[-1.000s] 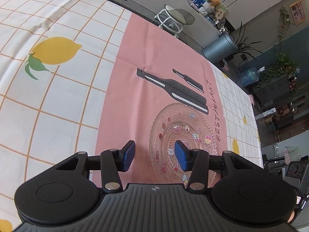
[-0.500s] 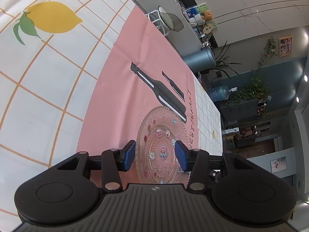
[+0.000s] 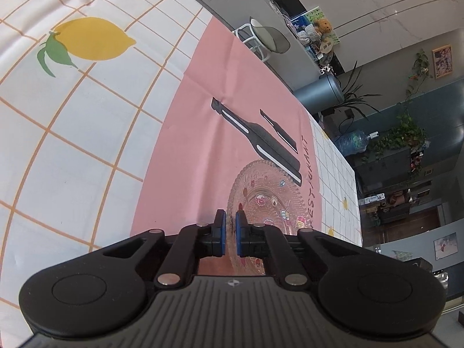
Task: Organize plates and bowls
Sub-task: 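Lift the glass plate with the left gripper while the right gripper holds the Fruity plate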
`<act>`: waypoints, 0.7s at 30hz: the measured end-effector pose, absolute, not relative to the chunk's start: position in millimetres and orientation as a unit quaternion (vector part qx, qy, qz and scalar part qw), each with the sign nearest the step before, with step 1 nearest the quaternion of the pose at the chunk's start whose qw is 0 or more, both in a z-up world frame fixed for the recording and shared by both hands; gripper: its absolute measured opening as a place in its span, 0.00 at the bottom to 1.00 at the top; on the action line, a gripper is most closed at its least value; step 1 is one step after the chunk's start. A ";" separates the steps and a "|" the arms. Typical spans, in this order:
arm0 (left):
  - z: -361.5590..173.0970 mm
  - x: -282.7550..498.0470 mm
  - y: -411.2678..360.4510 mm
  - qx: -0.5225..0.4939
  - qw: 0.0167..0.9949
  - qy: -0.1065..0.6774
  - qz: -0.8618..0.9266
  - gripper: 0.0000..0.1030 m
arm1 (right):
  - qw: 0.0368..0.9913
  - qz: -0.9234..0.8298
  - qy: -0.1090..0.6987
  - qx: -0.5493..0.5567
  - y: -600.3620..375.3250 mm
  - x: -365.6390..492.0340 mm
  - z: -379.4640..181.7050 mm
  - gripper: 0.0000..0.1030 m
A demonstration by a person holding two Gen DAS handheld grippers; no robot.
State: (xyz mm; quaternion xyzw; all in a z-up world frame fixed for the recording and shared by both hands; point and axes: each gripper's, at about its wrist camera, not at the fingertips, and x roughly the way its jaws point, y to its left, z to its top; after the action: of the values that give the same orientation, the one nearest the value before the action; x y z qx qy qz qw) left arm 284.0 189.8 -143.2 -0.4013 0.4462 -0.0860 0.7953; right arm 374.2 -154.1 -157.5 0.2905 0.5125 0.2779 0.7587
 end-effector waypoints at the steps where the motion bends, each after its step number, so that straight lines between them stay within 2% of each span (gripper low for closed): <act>1: -142.0 284.0 188.0 -0.395 0.798 0.446 -0.085 0.07 | 0.762 0.278 0.511 0.284 -153.1 373.2 -155.8 0.07; 13: -127.0 282.5 178.7 -0.360 0.811 0.450 -0.103 0.07 | 0.771 0.270 0.504 0.282 -160.0 362.3 -146.4 0.07; 21: -101.1 273.5 174.2 -0.353 0.822 0.427 -0.131 0.08 | 0.783 0.278 0.472 0.294 -172.3 344.4 -119.3 0.07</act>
State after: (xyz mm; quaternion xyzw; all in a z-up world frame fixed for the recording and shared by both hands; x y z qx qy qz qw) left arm 273.5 174.2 -101.1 -0.3530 0.4273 -0.1307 0.8220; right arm 344.4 -172.3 -119.3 0.2939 0.4720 0.2777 0.7834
